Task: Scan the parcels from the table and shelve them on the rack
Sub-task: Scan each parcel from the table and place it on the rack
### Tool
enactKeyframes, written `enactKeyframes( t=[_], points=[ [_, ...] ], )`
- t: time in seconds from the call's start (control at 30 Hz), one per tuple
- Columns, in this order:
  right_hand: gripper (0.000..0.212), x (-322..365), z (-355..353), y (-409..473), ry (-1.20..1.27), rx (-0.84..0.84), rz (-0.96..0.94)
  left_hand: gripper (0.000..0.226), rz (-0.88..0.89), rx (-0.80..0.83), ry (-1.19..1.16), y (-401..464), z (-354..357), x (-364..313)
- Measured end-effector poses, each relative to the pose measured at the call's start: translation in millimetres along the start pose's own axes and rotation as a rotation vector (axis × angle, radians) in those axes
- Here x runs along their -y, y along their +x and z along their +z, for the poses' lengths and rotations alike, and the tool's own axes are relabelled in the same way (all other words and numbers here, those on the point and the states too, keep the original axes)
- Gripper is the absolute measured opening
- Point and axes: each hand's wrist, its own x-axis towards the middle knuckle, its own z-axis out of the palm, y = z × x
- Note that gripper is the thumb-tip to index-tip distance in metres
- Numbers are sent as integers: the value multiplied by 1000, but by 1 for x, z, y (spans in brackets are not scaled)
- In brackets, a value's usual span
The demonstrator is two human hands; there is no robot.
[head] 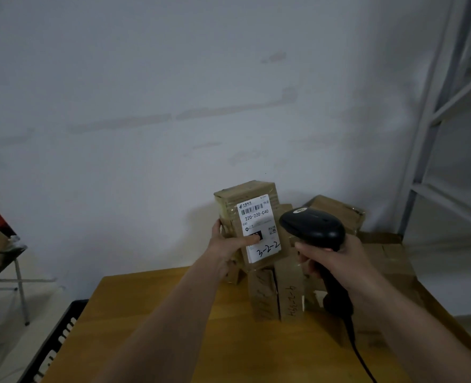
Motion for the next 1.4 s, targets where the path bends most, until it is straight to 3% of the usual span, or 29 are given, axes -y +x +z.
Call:
enactKeyframes(
  t=[0.43,0.77,0.93,1.1,1.4],
  points=[
    [7,0,-9,-12,-77,-41,-2,99,103,51,-9,16,23,2],
    [18,-5,-12,-23,47,-214,90,142,-29,116,-12,40,48,23],
    [24,-21,-35,-43,78,-310,128,98,-122,189,9,14,74,34],
    [27,-31,-68,-76,159,-406,131,80,-162,282,43,-16,107,50],
    [16,-24,-158,-201,242,-648,65,94,-169,543,149,-128,209,82]
  ],
)
